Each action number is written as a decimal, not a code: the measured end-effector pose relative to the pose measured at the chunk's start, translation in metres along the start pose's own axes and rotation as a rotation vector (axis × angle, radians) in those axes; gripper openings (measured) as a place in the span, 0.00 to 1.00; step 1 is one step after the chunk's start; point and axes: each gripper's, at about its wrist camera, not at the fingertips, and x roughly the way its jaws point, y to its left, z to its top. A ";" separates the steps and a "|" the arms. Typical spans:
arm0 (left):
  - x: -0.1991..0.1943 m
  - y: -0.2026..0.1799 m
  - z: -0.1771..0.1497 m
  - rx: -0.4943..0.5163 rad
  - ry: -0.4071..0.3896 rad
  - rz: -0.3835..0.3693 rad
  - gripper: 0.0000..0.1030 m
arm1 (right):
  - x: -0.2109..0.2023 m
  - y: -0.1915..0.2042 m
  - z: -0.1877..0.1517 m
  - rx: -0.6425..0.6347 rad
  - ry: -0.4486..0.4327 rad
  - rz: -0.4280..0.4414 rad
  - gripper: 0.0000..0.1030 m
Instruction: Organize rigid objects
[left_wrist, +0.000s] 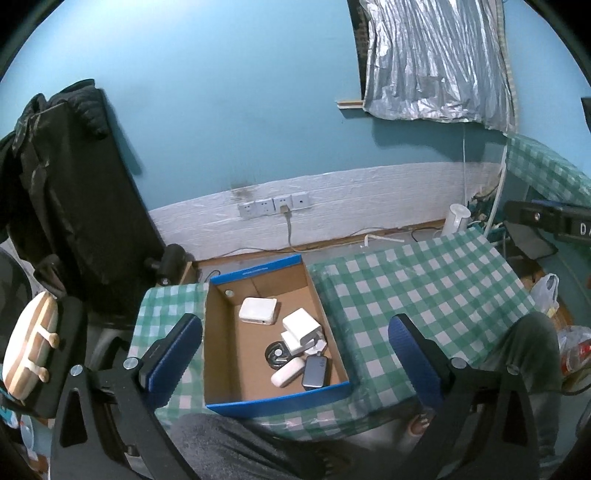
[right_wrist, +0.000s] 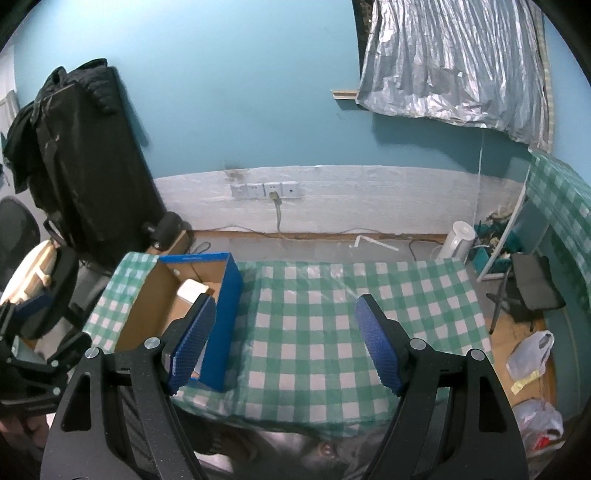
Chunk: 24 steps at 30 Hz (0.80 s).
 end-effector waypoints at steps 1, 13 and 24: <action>0.001 -0.001 -0.001 0.001 0.000 -0.001 0.99 | 0.000 -0.001 -0.001 0.002 0.002 -0.003 0.75; 0.005 0.009 -0.001 -0.039 0.039 0.022 0.99 | -0.004 -0.005 -0.003 0.007 -0.001 -0.019 0.75; 0.009 0.009 -0.006 -0.032 0.074 0.066 0.99 | -0.006 -0.007 -0.006 0.013 0.008 -0.020 0.75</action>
